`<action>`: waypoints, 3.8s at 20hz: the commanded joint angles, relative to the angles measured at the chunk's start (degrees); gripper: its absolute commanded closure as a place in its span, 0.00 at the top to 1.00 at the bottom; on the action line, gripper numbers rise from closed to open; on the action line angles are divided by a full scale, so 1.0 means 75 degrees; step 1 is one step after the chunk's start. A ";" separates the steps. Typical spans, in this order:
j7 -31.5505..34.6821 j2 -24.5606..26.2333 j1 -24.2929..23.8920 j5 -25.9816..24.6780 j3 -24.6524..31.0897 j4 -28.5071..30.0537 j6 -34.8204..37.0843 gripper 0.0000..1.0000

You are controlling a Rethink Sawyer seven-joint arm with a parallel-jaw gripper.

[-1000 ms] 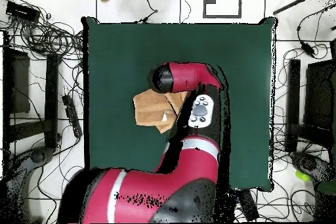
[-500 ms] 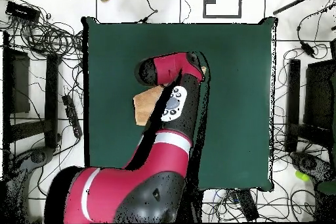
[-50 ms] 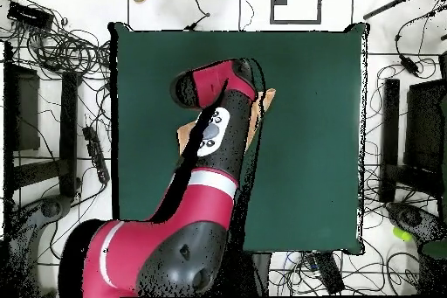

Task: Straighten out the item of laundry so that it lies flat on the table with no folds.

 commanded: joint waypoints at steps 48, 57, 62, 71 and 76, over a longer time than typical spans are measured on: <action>0.2294 0.1027 0.0171 0.1499 -0.0264 -0.0997 0.3950 1.00; 0.2257 0.1331 0.0102 0.1064 -0.0407 -0.1041 0.2808 1.00; 0.2167 0.1482 0.0112 0.0694 -0.0558 -0.0913 0.2032 1.00; 0.2175 0.1487 -0.0013 0.0266 -0.0764 -0.0978 0.1166 1.00; 0.2185 0.1449 -0.0015 0.0076 -0.0787 -0.1039 0.1041 1.00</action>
